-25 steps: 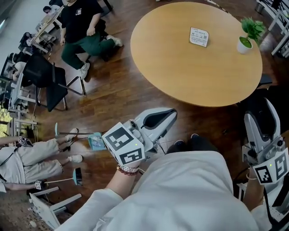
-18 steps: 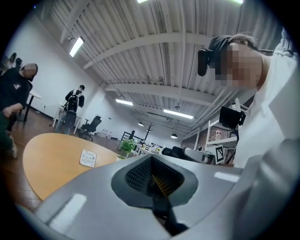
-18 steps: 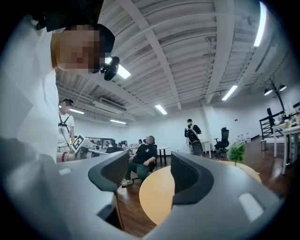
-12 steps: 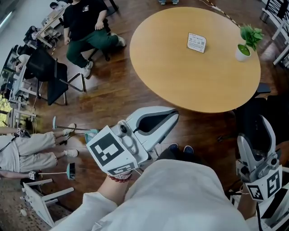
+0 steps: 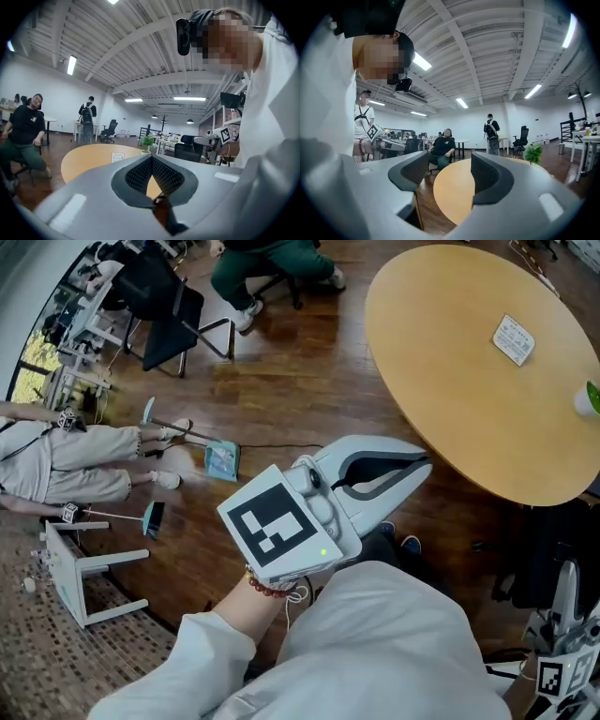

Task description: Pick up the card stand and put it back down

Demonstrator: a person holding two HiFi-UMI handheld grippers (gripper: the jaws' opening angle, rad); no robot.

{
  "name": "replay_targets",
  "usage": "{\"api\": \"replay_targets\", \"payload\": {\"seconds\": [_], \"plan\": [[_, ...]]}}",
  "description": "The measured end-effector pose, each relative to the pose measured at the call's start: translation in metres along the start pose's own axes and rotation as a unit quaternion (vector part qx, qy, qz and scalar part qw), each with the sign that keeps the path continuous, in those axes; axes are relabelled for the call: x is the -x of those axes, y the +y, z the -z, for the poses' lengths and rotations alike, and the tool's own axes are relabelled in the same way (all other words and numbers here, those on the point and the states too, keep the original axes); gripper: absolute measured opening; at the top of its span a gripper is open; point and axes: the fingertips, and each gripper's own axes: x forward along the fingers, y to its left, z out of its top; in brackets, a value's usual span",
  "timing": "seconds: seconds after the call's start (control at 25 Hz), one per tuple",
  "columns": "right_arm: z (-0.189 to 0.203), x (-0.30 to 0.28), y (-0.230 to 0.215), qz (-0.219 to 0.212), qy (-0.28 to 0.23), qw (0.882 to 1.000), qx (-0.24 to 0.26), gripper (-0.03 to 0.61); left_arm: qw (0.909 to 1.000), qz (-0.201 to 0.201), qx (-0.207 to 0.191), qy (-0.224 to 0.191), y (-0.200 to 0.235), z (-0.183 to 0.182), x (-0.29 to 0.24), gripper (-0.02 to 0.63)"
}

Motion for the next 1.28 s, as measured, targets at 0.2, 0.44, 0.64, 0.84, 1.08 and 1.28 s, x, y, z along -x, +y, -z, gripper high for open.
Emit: {"api": "replay_targets", "payload": {"seconds": [0.2, 0.44, 0.64, 0.84, 1.08, 1.28], "plan": [[0.024, -0.036, 0.014, -0.032, 0.020, 0.999, 0.006, 0.276, 0.9993, -0.034, 0.015, -0.002, 0.030, 0.026, 0.020, -0.018], [0.031, -0.038, 0.012, -0.036, 0.020, 0.999, 0.014, 0.268, 0.9989, -0.044, 0.012, -0.012, 0.032, 0.024, 0.022, -0.018], [0.034, -0.044, 0.019, -0.036, 0.021, 0.999, 0.006, 0.265, 0.9991, -0.034, 0.021, -0.011, 0.026, 0.022, 0.020, -0.018], [0.044, -0.058, 0.037, -0.046, 0.019, 0.999, 0.007, 0.264, 0.9995, 0.019, 0.013, -0.020, 0.006, 0.022, -0.003, -0.018], [0.013, -0.016, 0.042, -0.055, 0.009, 0.998, 0.013, 0.261, 0.9947, 0.098, -0.014, -0.029, -0.075, -0.010, -0.044, -0.018], [0.040, -0.034, 0.030, -0.065, -0.004, 0.998, 0.017, 0.259, 0.9916, 0.123, -0.029, -0.026, -0.066, 0.012, -0.078, -0.018]]}}
